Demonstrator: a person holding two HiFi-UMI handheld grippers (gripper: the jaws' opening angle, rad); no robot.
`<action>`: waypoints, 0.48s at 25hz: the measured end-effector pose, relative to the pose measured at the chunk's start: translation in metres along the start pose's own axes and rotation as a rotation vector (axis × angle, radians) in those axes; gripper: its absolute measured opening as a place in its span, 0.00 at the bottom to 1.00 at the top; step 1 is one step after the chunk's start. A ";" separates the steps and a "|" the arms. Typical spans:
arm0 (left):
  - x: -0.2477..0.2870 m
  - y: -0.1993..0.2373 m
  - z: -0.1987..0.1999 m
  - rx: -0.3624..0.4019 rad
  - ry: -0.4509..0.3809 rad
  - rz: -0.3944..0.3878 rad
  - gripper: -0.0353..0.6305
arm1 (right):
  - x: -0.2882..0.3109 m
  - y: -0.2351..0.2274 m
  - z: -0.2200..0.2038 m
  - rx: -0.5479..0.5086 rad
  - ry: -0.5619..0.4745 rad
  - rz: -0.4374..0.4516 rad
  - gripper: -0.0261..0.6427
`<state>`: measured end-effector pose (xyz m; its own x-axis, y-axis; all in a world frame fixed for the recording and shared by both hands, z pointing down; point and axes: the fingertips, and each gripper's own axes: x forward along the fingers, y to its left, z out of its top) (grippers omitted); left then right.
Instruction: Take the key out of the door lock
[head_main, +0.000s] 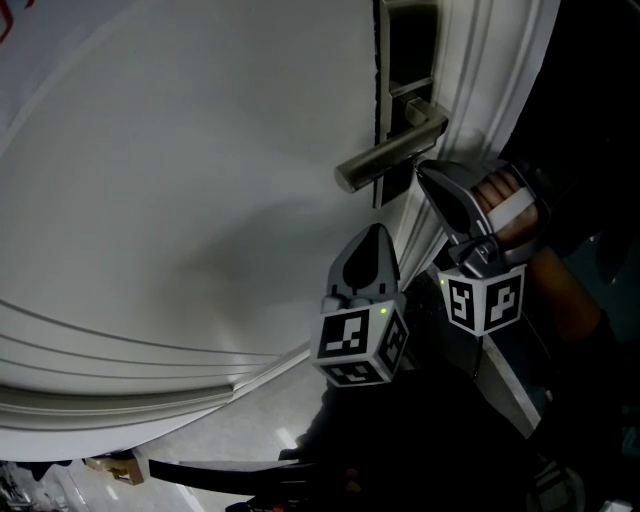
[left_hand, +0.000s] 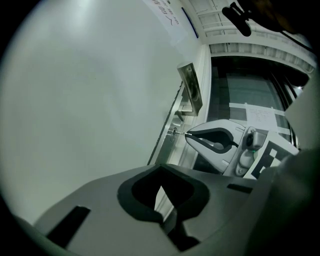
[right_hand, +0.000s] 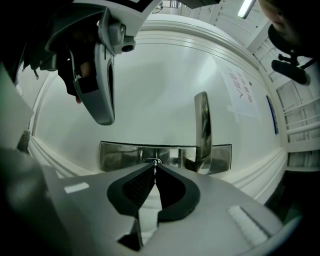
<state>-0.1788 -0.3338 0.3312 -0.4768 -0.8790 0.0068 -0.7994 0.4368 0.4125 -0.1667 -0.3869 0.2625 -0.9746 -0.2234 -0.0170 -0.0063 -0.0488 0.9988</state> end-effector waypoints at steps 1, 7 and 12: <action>0.000 0.000 0.000 -0.002 -0.001 0.001 0.05 | 0.000 0.000 0.000 0.000 0.000 0.001 0.06; -0.002 0.002 -0.002 -0.008 0.002 0.002 0.05 | 0.000 0.000 0.000 0.000 0.004 0.001 0.06; -0.003 0.003 -0.001 -0.010 0.000 0.008 0.05 | 0.000 0.000 0.000 -0.003 0.003 0.004 0.06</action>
<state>-0.1796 -0.3302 0.3337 -0.4827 -0.8757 0.0103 -0.7921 0.4416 0.4215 -0.1663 -0.3866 0.2621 -0.9739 -0.2266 -0.0135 -0.0020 -0.0509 0.9987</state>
